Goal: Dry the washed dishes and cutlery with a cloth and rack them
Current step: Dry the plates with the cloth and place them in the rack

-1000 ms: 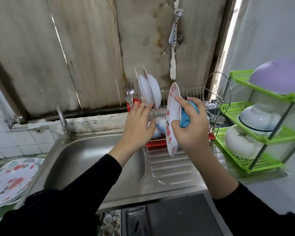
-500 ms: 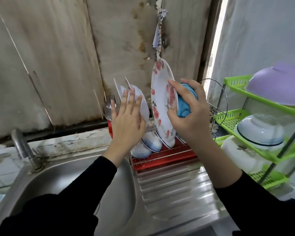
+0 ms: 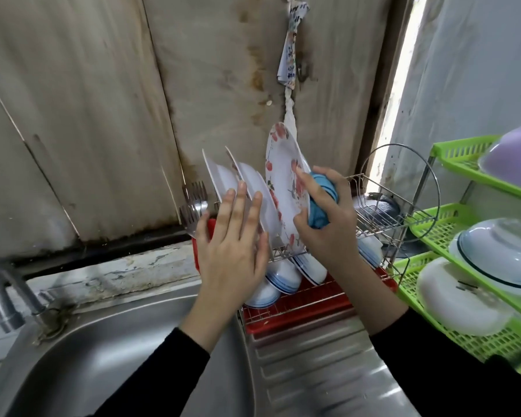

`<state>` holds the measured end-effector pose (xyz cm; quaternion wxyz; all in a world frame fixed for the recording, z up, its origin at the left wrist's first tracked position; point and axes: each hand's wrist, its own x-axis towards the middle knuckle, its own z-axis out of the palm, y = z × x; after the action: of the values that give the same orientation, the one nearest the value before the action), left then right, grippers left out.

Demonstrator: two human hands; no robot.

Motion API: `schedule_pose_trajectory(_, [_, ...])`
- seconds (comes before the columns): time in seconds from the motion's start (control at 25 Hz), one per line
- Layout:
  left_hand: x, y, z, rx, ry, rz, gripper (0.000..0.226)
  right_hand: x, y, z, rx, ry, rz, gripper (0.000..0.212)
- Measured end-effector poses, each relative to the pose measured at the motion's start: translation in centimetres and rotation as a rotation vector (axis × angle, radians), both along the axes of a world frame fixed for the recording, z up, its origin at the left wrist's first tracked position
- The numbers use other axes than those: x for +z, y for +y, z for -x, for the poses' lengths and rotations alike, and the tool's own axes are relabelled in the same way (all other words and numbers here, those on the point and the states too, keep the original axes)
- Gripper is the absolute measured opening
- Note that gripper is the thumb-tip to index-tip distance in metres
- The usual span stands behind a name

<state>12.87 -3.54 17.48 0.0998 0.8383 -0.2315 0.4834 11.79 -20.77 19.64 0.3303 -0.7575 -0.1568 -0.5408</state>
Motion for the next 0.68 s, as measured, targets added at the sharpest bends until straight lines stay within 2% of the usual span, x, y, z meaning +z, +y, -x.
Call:
schedule_pose_trajectory(0.16, [-0.3, 0.3, -0.3, 0.007, -0.009, -0.031, 0.055, -2.3, 0.1, -1.1, -0.026, -0.092, 0.052, 0.056])
schedule_pose_trajectory(0.44, [-0.5, 0.7, -0.7, -0.017, -0.043, -0.051, 0.053, -3.9, 0.3, -2.6, 0.01, 0.001, 0.051, 0.044])
schedule_pose_trajectory(0.68, [-0.8, 1.1, -0.8, -0.007, -0.002, -0.1, 0.055, -4.7, 0.4, -2.6, 0.099, 0.046, 0.053, 0.039])
